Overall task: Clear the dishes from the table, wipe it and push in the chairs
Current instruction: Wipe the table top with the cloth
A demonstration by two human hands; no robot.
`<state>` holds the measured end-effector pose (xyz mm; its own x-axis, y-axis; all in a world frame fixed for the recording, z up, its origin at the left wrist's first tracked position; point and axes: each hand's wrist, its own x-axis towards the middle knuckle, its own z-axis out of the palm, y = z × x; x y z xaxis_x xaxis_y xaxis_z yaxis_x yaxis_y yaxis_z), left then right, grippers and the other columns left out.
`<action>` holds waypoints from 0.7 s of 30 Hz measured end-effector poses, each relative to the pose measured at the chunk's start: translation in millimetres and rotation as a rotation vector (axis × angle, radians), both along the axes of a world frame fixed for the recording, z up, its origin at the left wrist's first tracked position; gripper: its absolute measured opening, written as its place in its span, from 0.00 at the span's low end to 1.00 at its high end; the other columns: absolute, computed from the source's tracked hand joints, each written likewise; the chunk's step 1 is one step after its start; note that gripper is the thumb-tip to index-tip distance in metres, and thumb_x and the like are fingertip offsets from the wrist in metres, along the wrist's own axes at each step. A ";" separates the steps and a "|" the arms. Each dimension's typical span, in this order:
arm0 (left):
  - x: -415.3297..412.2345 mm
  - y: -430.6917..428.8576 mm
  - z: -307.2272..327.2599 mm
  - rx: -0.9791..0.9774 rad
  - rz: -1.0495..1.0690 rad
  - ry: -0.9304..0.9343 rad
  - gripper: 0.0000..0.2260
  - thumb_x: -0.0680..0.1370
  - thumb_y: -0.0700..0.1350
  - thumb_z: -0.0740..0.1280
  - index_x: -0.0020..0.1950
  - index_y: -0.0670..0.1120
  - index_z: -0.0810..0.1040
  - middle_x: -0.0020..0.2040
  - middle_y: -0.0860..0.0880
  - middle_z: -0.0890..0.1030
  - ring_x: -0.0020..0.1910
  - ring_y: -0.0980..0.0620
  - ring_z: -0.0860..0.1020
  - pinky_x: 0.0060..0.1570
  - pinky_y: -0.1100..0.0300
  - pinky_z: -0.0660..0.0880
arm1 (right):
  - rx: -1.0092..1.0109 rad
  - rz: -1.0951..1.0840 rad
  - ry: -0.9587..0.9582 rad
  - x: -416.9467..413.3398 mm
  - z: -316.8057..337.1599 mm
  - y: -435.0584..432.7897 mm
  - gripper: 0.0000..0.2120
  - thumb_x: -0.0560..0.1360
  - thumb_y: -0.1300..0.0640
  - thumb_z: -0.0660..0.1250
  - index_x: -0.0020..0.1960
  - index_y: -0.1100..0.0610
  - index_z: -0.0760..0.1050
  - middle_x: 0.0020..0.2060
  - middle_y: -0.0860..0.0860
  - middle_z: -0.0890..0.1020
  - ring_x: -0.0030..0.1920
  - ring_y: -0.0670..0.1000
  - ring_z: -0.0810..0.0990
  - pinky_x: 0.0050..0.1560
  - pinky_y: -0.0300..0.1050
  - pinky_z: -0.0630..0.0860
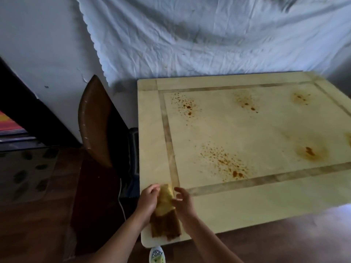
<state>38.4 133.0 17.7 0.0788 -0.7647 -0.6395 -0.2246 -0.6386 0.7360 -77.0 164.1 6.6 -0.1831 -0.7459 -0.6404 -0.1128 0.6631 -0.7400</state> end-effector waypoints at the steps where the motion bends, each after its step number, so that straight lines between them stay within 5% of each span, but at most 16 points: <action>1: 2.0 -5.8 -3.0 0.001 -0.003 -0.008 0.12 0.81 0.44 0.56 0.58 0.48 0.78 0.56 0.46 0.80 0.54 0.50 0.77 0.53 0.56 0.74 | -0.001 0.061 0.108 10.0 -5.9 -8.2 0.18 0.75 0.62 0.65 0.63 0.51 0.73 0.56 0.53 0.79 0.53 0.51 0.79 0.49 0.44 0.78; 4: 9.1 -20.1 -10.9 0.053 -0.029 -0.018 0.13 0.82 0.43 0.54 0.57 0.48 0.78 0.54 0.48 0.79 0.54 0.50 0.77 0.53 0.57 0.74 | 0.036 0.226 0.482 31.8 -8.9 -20.0 0.20 0.78 0.59 0.57 0.68 0.46 0.68 0.62 0.51 0.75 0.61 0.52 0.75 0.59 0.43 0.73; 6: 12.3 -29.8 -11.3 0.097 -0.044 -0.003 0.14 0.82 0.43 0.54 0.58 0.47 0.78 0.55 0.48 0.79 0.55 0.49 0.77 0.57 0.55 0.75 | 0.039 0.240 0.544 38.1 -5.8 -21.8 0.20 0.79 0.59 0.54 0.69 0.45 0.66 0.62 0.50 0.74 0.62 0.52 0.74 0.58 0.43 0.72; 10: 13.2 -62.2 -1.4 0.100 -0.021 0.061 0.13 0.82 0.44 0.54 0.56 0.47 0.78 0.53 0.48 0.81 0.51 0.49 0.80 0.49 0.56 0.76 | -0.041 0.193 0.450 31.1 -5.3 -50.1 0.16 0.77 0.62 0.56 0.57 0.45 0.73 0.44 0.46 0.81 0.44 0.48 0.80 0.41 0.39 0.77; 14: 11.4 -118.9 12.8 -0.049 0.067 0.102 0.13 0.82 0.44 0.56 0.58 0.45 0.78 0.52 0.47 0.82 0.51 0.49 0.80 0.50 0.55 0.77 | -0.265 0.115 0.310 19.3 5.1 -115.9 0.15 0.77 0.64 0.61 0.45 0.42 0.74 0.42 0.48 0.83 0.41 0.49 0.82 0.38 0.45 0.82; 17: 11.5 -162.1 26.9 -0.189 0.083 0.136 0.13 0.82 0.43 0.55 0.61 0.48 0.76 0.55 0.50 0.80 0.54 0.52 0.78 0.48 0.62 0.75 | -0.381 0.101 0.302 10.9 19.6 -175.2 0.15 0.76 0.66 0.61 0.46 0.45 0.73 0.43 0.50 0.81 0.41 0.49 0.82 0.35 0.39 0.81; 21: 16.1 -221.3 34.3 -0.341 0.054 0.068 0.16 0.82 0.45 0.54 0.69 0.50 0.70 0.65 0.53 0.73 0.66 0.53 0.70 0.64 0.59 0.67 | -0.451 0.075 0.257 0.4 35.9 -255.5 0.17 0.75 0.69 0.59 0.52 0.48 0.73 0.44 0.51 0.79 0.43 0.51 0.81 0.35 0.41 0.81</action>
<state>54.5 -88.3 52.0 0.0912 -0.9309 -0.3536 -0.1401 -0.3635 0.9210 -76.6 -91.4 42.5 -0.2280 -0.9541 -0.1941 -0.3633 0.2684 -0.8922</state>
